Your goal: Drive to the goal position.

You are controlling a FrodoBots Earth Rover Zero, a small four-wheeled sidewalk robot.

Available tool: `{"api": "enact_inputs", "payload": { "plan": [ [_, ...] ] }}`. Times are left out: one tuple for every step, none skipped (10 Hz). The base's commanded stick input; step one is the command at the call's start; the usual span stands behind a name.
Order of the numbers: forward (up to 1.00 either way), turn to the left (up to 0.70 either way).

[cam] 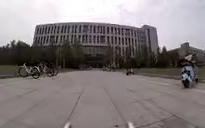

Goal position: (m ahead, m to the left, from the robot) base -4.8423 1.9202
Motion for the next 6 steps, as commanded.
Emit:
{"api": "enact_inputs", "payload": {
  "plan": [
    [0.85, 0.00],
    [0.85, 0.00],
    [0.85, 0.00],
    [0.85, 0.00],
    [0.85, 0.00],
    [0.85, 0.00]
  ]
}}
